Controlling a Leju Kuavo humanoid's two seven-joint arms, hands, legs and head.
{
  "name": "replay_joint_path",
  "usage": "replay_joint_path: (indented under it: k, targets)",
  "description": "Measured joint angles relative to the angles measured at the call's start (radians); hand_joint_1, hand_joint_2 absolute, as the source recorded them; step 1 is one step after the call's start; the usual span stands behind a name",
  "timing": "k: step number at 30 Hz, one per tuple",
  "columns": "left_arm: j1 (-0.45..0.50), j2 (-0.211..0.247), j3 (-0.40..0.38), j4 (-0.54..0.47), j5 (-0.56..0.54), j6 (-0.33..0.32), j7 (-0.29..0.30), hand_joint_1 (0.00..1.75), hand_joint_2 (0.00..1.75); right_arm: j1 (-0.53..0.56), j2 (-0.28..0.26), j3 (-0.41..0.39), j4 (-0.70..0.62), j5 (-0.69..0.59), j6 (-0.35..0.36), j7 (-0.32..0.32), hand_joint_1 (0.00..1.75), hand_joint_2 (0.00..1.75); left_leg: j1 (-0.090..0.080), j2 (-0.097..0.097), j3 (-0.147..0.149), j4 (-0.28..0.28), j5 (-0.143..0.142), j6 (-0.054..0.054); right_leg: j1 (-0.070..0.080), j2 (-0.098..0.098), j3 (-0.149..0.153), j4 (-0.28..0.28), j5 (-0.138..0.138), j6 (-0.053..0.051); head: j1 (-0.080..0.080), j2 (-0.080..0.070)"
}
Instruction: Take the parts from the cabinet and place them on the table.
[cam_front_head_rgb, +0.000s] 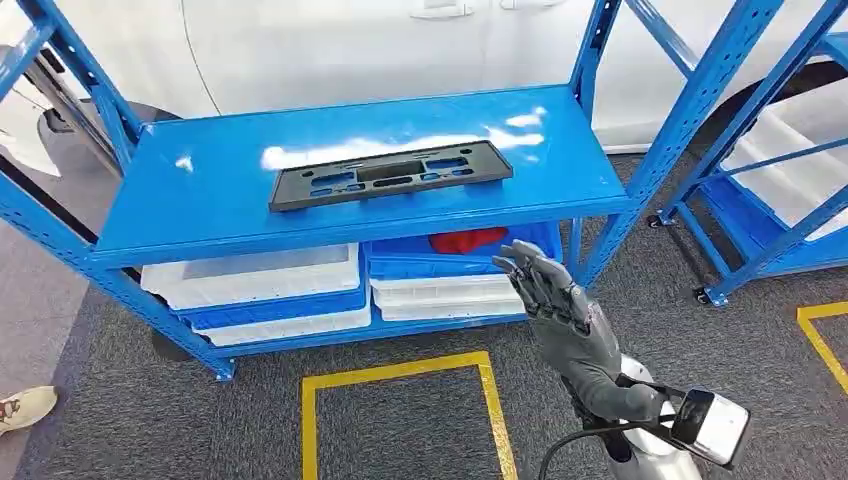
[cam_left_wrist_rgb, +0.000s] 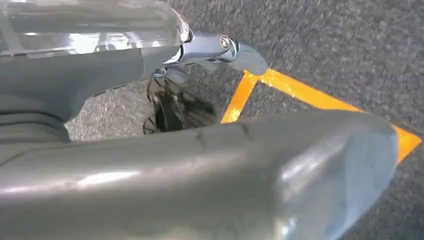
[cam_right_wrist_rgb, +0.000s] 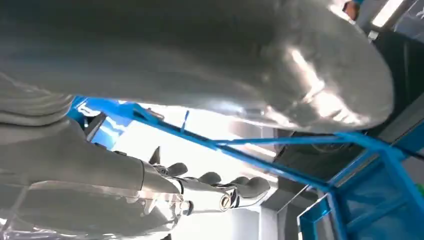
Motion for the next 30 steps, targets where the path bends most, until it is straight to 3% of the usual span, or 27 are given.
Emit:
replay_joint_path:
  k: [1,3,5,8,9,10,11,13,14,15,16,17,19,20,21,22,24,25,26,27,28,29,30]
  targets:
    - [0.001,0.000,-0.001,0.000,0.000,-0.005,-0.002,0.00,0.00,0.003,0.000,-0.002,-0.001,0.001,0.000,0.000,0.00,0.00,0.001,0.000,0.009,-0.049,0.050,0.001,-0.001,0.002,0.014,0.000,-0.010,0.002,0.000,0.000]
    - [0.001,0.000,-0.004,0.000,-0.003,-0.008,-0.006,0.00,0.00,0.007,0.000,-0.004,-0.001,0.003,-0.002,0.000,0.00,0.00,0.001,0.000,0.072,-0.230,0.177,0.008,-0.001,0.004,0.048,0.000,-0.034,0.008,0.000,0.000]
    - [0.001,0.000,-0.006,0.000,-0.004,-0.008,-0.008,0.00,0.00,0.011,0.000,-0.005,-0.001,0.005,-0.002,0.000,0.00,0.00,-0.008,0.000,0.100,-0.283,0.171,0.020,0.004,0.006,0.056,0.001,-0.050,0.022,0.000,0.000]
    - [-0.001,0.000,-0.012,0.000,-0.005,-0.009,-0.011,0.00,0.00,0.011,0.000,-0.005,0.001,0.008,0.000,0.000,0.00,0.00,-0.008,0.000,0.105,-0.298,0.150,0.043,0.004,0.005,0.062,-0.001,-0.043,0.039,0.000,0.000]
    - [-0.001,0.000,-0.013,0.000,-0.004,-0.007,-0.011,0.00,0.00,0.010,0.000,-0.005,0.004,0.010,0.003,0.000,0.00,0.00,-0.003,-0.002,0.121,-0.308,0.151,0.050,0.003,0.004,0.055,0.013,-0.045,0.041,0.000,0.000]
    - [-0.001,0.000,-0.013,0.000,-0.002,-0.007,-0.012,0.00,0.00,0.007,0.000,-0.004,0.008,0.011,0.007,0.000,0.00,0.00,-0.003,-0.002,0.133,-0.315,0.146,0.058,0.000,0.003,0.036,0.058,-0.044,0.044,0.000,0.000]
    - [-0.002,0.000,-0.013,0.000,-0.002,-0.007,-0.013,0.00,0.00,0.001,0.001,-0.002,0.012,0.013,0.010,0.000,0.00,0.00,-0.003,-0.002,0.140,-0.318,0.141,0.064,0.000,0.003,-0.003,0.122,-0.059,0.047,0.000,0.000]
    - [-0.004,0.001,-0.013,0.000,0.004,-0.007,-0.014,0.00,0.00,-0.003,0.001,0.000,0.026,0.014,0.011,0.000,0.00,0.00,-0.005,-0.003,0.154,-0.319,0.128,0.069,0.000,0.003,-0.105,0.263,-0.113,0.052,0.000,0.000]
    - [-0.004,0.000,-0.013,0.000,0.005,-0.007,-0.015,0.00,0.00,-0.004,0.001,0.002,0.035,0.014,0.011,0.000,0.00,0.00,-0.006,-0.004,0.164,-0.319,0.119,0.069,0.000,0.003,-0.148,0.308,-0.134,0.053,0.000,0.000]
    - [-0.003,0.000,-0.013,0.000,0.006,-0.007,-0.014,0.00,0.00,-0.007,0.001,0.005,0.044,0.015,0.011,0.000,0.00,0.00,-0.008,-0.005,0.176,-0.319,0.110,0.069,0.000,0.003,-0.172,0.313,-0.130,0.052,0.000,0.000]
    - [-0.002,0.000,-0.013,0.000,0.006,-0.007,-0.015,0.00,0.00,-0.011,0.001,0.006,0.049,0.017,0.009,0.000,0.00,0.00,-0.009,-0.006,0.191,-0.319,0.100,0.068,0.000,0.003,-0.174,0.277,-0.098,0.051,0.000,0.000]
    - [-0.002,0.000,-0.013,0.000,0.004,-0.007,-0.015,0.00,0.00,-0.017,0.001,0.008,0.055,0.019,0.005,0.000,0.00,0.00,-0.010,-0.007,0.207,-0.319,0.089,0.066,0.001,0.003,-0.160,0.212,-0.050,0.045,0.000,0.000]
    - [-0.001,-0.001,-0.014,0.000,0.000,-0.008,-0.016,0.00,0.00,-0.024,0.001,0.015,0.067,0.025,-0.010,0.000,0.00,0.00,-0.010,-0.007,0.228,-0.323,0.065,0.062,0.009,0.002,-0.116,0.048,0.087,0.026,0.000,0.000]
    - [-0.002,-0.005,-0.015,0.002,-0.003,-0.008,-0.016,0.00,0.00,-0.024,0.001,0.019,0.076,0.029,-0.015,0.000,0.00,0.00,-0.015,-0.008,0.248,-0.316,0.055,0.056,0.016,0.001,-0.120,0.028,0.086,0.025,0.000,0.000]
    - [-0.004,-0.005,-0.015,0.002,-0.003,-0.009,-0.016,0.00,0.00,-0.024,0.001,0.023,0.081,0.035,-0.019,0.001,0.00,0.00,-0.014,-0.010,0.241,-0.322,0.049,0.048,0.017,0.001,-0.117,0.025,0.074,0.021,0.001,0.000]
    - [-0.005,-0.005,-0.017,0.002,-0.003,-0.008,-0.017,0.00,0.00,-0.024,0.001,0.026,0.083,0.037,-0.024,0.001,0.00,0.00,-0.013,-0.009,0.251,-0.325,0.048,0.041,0.018,0.003,-0.115,0.022,0.082,0.016,0.002,0.000]
    - [-0.005,-0.004,-0.018,0.001,-0.003,-0.008,-0.018,0.00,0.00,-0.030,0.002,0.036,0.088,0.039,-0.028,0.000,0.00,0.00,-0.017,-0.007,0.259,-0.312,0.055,0.031,0.010,0.005,-0.091,0.012,0.076,0.003,0.001,0.000]
    - [-0.005,-0.001,-0.018,0.001,-0.003,-0.007,-0.018,0.00,0.00,-0.033,0.002,0.044,0.093,0.040,-0.028,0.000,0.00,0.00,-0.013,-0.005,0.245,-0.271,0.059,0.029,0.008,0.003,-0.072,0.000,0.070,-0.001,0.002,0.000]
    - [-0.007,-0.001,-0.018,0.001,-0.003,-0.007,-0.018,0.00,0.00,-0.043,0.007,0.055,0.101,0.041,-0.029,0.000,0.00,0.00,-0.012,-0.004,0.208,-0.204,0.056,0.025,0.007,0.002,-0.060,-0.005,0.063,-0.008,0.001,0.000]
    - [-0.007,-0.001,-0.019,0.001,-0.003,-0.008,-0.018,0.00,0.00,-0.051,0.009,0.062,0.108,0.042,-0.029,0.001,0.00,0.00,-0.009,-0.004,0.161,-0.135,0.035,0.019,0.007,0.003,-0.053,-0.005,0.056,-0.008,0.001,0.000]
    - [-0.008,-0.001,-0.019,0.001,-0.002,-0.008,-0.018,0.00,0.00,-0.057,0.013,0.071,0.116,0.044,-0.027,0.003,0.00,0.00,-0.006,-0.004,0.112,-0.072,-0.003,0.012,0.007,0.003,-0.045,-0.005,0.046,-0.008,0.001,0.000]
    - [-0.007,-0.001,-0.019,0.001,-0.002,-0.008,-0.018,0.00,0.00,-0.063,0.014,0.079,0.126,0.045,-0.026,0.008,0.00,0.00,-0.004,-0.004,0.075,-0.032,-0.037,0.005,0.007,0.003,-0.035,-0.005,0.036,-0.008,0.001,0.000]
    - [-0.004,-0.001,-0.019,0.001,-0.002,-0.008,-0.018,0.00,0.00,-0.072,0.017,0.090,0.140,0.045,-0.027,0.017,0.00,0.00,-0.003,-0.004,0.049,-0.021,-0.053,0.003,0.007,0.004,-0.022,-0.005,0.026,-0.008,0.000,0.000]
